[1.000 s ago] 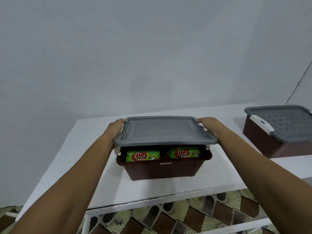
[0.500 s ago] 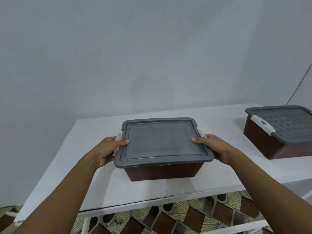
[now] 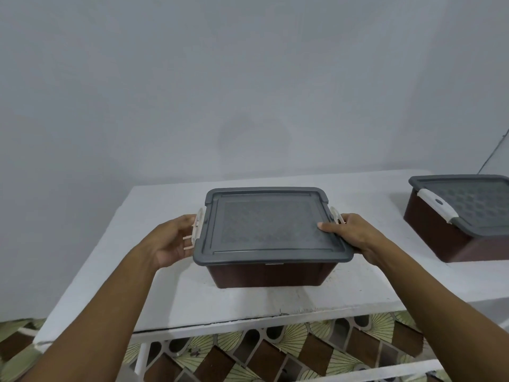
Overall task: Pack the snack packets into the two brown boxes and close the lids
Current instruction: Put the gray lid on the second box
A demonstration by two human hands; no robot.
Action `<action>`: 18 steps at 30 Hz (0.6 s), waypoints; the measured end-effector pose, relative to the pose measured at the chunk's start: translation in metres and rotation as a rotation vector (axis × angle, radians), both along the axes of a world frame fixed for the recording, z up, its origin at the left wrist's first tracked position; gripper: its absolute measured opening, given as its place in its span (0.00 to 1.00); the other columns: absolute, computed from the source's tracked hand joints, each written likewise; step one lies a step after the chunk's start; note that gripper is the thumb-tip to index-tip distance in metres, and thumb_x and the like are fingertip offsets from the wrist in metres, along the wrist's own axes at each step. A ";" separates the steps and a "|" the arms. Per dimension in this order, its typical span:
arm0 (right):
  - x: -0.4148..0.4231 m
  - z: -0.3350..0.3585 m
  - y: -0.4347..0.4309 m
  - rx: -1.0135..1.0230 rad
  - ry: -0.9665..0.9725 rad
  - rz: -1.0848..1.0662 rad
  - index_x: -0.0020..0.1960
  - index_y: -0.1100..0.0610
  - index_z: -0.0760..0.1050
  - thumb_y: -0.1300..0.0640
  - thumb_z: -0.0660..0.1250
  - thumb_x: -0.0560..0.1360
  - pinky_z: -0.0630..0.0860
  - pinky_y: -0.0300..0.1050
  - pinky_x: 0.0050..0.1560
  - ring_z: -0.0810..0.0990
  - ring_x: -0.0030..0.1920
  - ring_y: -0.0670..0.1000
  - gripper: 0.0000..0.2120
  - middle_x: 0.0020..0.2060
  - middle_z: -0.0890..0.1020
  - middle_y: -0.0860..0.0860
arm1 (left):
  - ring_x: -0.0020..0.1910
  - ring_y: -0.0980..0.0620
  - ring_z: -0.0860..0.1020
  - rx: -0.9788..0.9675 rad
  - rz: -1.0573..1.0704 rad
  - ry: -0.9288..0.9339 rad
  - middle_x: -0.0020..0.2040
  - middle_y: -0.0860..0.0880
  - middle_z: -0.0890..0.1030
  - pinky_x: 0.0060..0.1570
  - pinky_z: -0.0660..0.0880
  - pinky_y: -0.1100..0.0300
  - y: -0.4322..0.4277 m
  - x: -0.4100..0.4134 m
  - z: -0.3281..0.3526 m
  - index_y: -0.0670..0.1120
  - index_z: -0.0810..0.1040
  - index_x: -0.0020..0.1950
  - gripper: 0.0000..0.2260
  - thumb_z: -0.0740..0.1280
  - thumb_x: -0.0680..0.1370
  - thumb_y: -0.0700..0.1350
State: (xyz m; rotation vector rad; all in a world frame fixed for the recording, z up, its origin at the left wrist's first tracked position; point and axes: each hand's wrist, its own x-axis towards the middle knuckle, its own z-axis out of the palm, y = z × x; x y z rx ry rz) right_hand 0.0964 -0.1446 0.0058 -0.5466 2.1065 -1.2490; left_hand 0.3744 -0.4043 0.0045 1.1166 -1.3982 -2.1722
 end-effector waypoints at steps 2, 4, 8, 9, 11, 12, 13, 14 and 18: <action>0.000 0.001 0.000 0.017 0.022 0.007 0.56 0.59 0.76 0.48 0.75 0.71 0.78 0.46 0.39 0.83 0.47 0.55 0.20 0.48 0.83 0.56 | 0.35 0.50 0.82 0.029 -0.036 0.003 0.44 0.46 0.82 0.34 0.80 0.55 -0.003 0.002 -0.006 0.47 0.80 0.54 0.07 0.67 0.78 0.45; -0.001 0.001 0.000 0.022 0.038 0.012 0.56 0.59 0.76 0.48 0.75 0.71 0.78 0.46 0.39 0.83 0.47 0.55 0.21 0.48 0.83 0.56 | 0.41 0.47 0.81 0.044 -0.037 -0.002 0.45 0.45 0.82 0.40 0.81 0.51 -0.002 -0.003 -0.006 0.45 0.80 0.56 0.11 0.70 0.76 0.47; -0.001 -0.001 0.001 0.019 0.007 0.011 0.57 0.59 0.76 0.48 0.75 0.71 0.80 0.49 0.42 0.83 0.48 0.56 0.21 0.49 0.83 0.56 | 0.41 0.47 0.79 -0.122 -0.030 -0.128 0.44 0.44 0.81 0.36 0.78 0.53 0.002 -0.017 0.006 0.42 0.79 0.58 0.13 0.71 0.76 0.45; -0.002 -0.002 0.002 -0.003 -0.026 0.009 0.58 0.59 0.76 0.48 0.75 0.70 0.81 0.51 0.46 0.83 0.49 0.57 0.22 0.50 0.84 0.56 | 0.39 0.47 0.78 -0.177 -0.023 -0.163 0.43 0.45 0.80 0.34 0.76 0.55 0.002 -0.021 0.008 0.41 0.78 0.58 0.12 0.71 0.76 0.44; -0.005 -0.003 0.006 -0.104 -0.205 -0.012 0.59 0.59 0.78 0.45 0.74 0.71 0.81 0.55 0.51 0.84 0.51 0.57 0.23 0.52 0.84 0.55 | 0.37 0.48 0.77 -0.246 -0.014 -0.204 0.41 0.46 0.79 0.32 0.75 0.57 0.002 -0.025 0.010 0.40 0.78 0.57 0.11 0.70 0.76 0.43; -0.008 -0.004 0.009 -0.175 -0.344 -0.037 0.59 0.59 0.78 0.44 0.72 0.72 0.81 0.56 0.51 0.84 0.51 0.57 0.23 0.52 0.84 0.55 | 0.36 0.48 0.77 -0.252 -0.013 -0.213 0.40 0.46 0.79 0.32 0.74 0.57 0.003 -0.025 0.010 0.41 0.79 0.56 0.11 0.70 0.76 0.43; -0.010 -0.004 0.012 -0.237 -0.481 -0.067 0.58 0.59 0.78 0.42 0.68 0.75 0.80 0.55 0.50 0.83 0.49 0.57 0.22 0.51 0.84 0.55 | 0.36 0.48 0.77 -0.248 -0.010 -0.213 0.40 0.46 0.79 0.32 0.75 0.57 0.003 -0.025 0.009 0.41 0.79 0.55 0.10 0.70 0.77 0.44; -0.013 -0.006 0.015 -0.286 -0.591 -0.103 0.58 0.60 0.78 0.43 0.64 0.77 0.80 0.54 0.48 0.83 0.47 0.58 0.21 0.49 0.83 0.57 | 0.37 0.48 0.77 -0.235 -0.007 -0.204 0.40 0.47 0.79 0.33 0.75 0.57 0.004 -0.024 0.008 0.42 0.80 0.55 0.09 0.69 0.77 0.44; -0.013 -0.019 0.019 -0.399 -0.789 -0.152 0.67 0.59 0.74 0.50 0.64 0.78 0.78 0.56 0.53 0.82 0.51 0.58 0.21 0.56 0.81 0.58 | 0.38 0.48 0.77 -0.200 0.002 -0.180 0.43 0.46 0.79 0.34 0.75 0.57 0.008 -0.023 0.007 0.43 0.80 0.52 0.06 0.68 0.78 0.45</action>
